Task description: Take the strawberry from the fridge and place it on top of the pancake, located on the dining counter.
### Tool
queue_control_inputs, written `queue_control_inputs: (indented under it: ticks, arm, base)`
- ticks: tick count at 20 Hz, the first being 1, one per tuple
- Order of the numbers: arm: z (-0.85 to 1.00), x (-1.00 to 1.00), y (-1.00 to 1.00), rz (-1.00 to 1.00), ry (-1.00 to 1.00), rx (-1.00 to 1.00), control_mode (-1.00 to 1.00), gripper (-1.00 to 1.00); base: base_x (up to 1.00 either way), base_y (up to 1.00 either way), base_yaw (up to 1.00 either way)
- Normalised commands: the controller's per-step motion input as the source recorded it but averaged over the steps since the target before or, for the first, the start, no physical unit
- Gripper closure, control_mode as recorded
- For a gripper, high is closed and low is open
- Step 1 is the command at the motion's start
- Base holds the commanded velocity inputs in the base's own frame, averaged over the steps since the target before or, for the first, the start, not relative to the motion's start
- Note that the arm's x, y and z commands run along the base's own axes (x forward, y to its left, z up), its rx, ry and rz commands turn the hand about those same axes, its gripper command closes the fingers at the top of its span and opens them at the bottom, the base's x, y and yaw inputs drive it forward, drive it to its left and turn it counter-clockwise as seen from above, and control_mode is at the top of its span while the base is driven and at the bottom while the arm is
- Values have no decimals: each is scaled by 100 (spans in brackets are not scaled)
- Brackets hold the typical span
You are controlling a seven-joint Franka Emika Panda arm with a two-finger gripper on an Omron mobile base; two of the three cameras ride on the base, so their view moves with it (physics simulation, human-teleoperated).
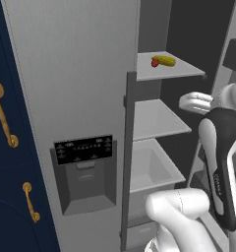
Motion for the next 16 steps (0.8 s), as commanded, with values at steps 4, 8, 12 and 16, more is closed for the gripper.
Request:
queue_control_inputs:
  ticks: [4, 8, 12, 16]
  arm:
    - [31, 66, 0, -13, 14, 11, -100, -100]
    - [33, 78, 0, -10, 16, 0, -100, -100]
    - [17, 80, -12, 0, 3, 0, -100, -100]
    - [7, 67, -1, 0, -15, -4, -100, -100]
  base:
    - [0, 0, 0]
    - [0, 0, 0]
    - [0, 0, 0]
    - [0, 0, 0]
